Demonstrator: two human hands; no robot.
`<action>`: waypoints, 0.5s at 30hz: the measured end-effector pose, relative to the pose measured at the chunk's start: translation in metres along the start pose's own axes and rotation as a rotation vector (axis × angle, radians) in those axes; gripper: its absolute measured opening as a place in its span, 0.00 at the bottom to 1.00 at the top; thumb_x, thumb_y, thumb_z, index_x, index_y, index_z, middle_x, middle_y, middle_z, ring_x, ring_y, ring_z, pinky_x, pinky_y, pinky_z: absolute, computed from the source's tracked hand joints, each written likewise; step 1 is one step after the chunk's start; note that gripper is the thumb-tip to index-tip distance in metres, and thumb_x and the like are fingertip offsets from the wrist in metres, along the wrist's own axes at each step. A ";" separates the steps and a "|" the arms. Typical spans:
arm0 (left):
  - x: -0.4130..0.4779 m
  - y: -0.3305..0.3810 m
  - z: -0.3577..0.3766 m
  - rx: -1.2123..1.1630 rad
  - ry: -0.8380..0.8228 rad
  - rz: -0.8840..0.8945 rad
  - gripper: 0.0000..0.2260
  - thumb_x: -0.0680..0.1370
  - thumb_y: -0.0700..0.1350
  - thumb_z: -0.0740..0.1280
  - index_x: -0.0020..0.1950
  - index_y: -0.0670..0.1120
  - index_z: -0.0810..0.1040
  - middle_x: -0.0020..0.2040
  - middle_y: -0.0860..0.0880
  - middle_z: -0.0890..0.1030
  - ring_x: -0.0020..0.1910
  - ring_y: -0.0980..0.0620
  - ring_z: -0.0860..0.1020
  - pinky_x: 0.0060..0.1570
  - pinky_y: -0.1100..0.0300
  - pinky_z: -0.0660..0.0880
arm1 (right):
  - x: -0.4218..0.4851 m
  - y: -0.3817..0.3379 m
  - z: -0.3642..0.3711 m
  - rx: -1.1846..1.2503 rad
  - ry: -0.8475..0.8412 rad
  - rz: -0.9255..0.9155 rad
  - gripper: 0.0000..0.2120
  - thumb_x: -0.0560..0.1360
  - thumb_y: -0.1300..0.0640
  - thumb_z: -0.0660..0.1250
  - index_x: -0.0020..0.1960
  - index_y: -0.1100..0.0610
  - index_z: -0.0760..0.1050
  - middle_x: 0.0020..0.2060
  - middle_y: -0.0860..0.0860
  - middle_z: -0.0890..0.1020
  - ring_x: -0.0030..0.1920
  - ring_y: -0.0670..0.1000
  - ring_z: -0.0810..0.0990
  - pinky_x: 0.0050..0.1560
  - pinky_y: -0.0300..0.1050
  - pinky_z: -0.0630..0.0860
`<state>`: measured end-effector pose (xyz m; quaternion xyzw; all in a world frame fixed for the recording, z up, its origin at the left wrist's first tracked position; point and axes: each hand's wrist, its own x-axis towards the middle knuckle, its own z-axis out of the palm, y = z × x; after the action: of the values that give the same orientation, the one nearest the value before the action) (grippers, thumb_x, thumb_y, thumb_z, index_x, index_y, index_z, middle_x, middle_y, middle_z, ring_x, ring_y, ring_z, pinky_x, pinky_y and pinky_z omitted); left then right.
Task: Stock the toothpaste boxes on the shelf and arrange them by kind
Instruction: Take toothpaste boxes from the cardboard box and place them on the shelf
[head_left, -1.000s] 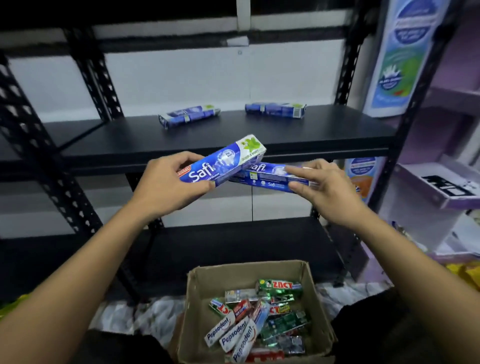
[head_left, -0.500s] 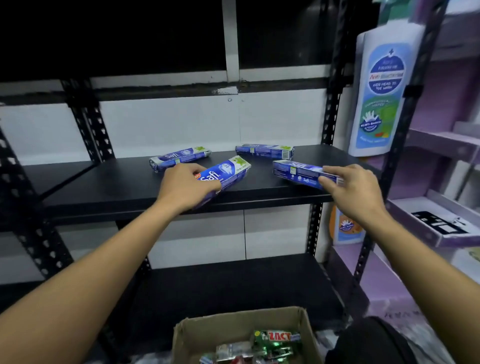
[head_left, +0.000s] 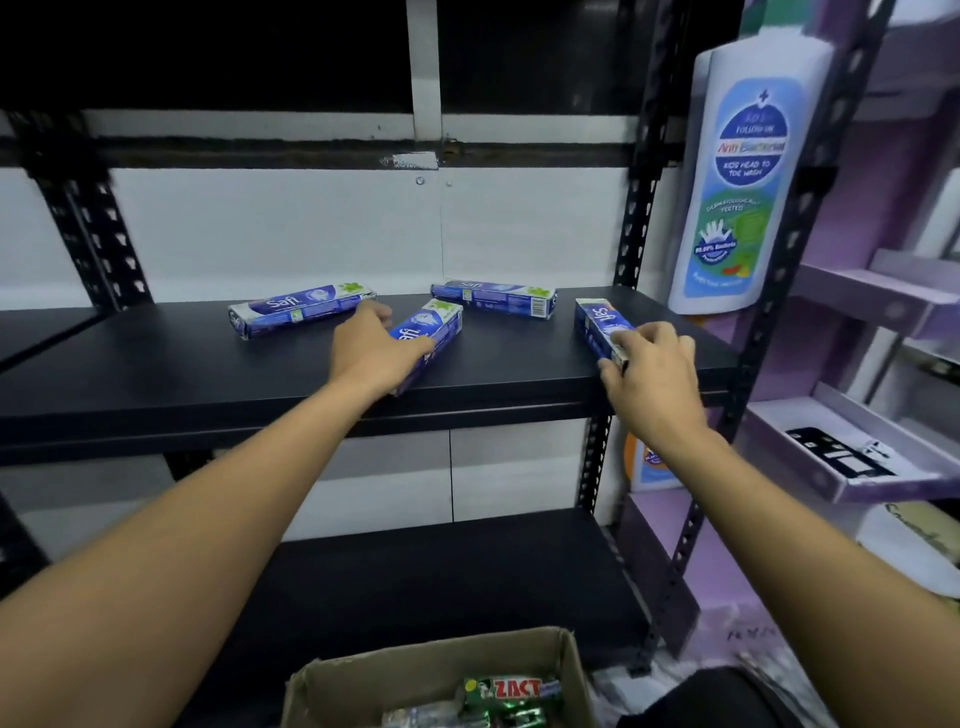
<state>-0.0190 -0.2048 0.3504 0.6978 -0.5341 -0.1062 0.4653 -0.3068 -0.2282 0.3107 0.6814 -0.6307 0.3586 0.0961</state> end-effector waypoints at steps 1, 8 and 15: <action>0.000 -0.004 0.001 -0.035 0.002 0.036 0.27 0.71 0.52 0.76 0.66 0.45 0.73 0.61 0.51 0.78 0.59 0.52 0.76 0.53 0.63 0.68 | 0.006 0.002 0.003 -0.025 -0.004 0.000 0.15 0.78 0.51 0.65 0.61 0.58 0.77 0.60 0.58 0.73 0.56 0.61 0.68 0.60 0.52 0.68; -0.008 -0.030 0.002 0.109 0.018 0.291 0.19 0.69 0.49 0.76 0.60 0.51 0.81 0.59 0.54 0.82 0.59 0.53 0.79 0.61 0.58 0.73 | 0.054 0.025 0.030 -0.176 -0.071 0.056 0.16 0.78 0.47 0.63 0.59 0.56 0.78 0.61 0.59 0.74 0.59 0.62 0.70 0.56 0.53 0.66; 0.001 -0.028 0.006 0.138 0.027 0.274 0.18 0.71 0.48 0.74 0.60 0.51 0.81 0.59 0.52 0.82 0.57 0.49 0.79 0.59 0.54 0.74 | 0.069 0.025 0.034 -0.208 -0.100 0.143 0.19 0.79 0.48 0.63 0.63 0.59 0.75 0.64 0.60 0.71 0.61 0.64 0.69 0.61 0.55 0.66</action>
<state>-0.0042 -0.2090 0.3268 0.6500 -0.6241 0.0048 0.4334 -0.3213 -0.3072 0.3197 0.6383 -0.7153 0.2629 0.1088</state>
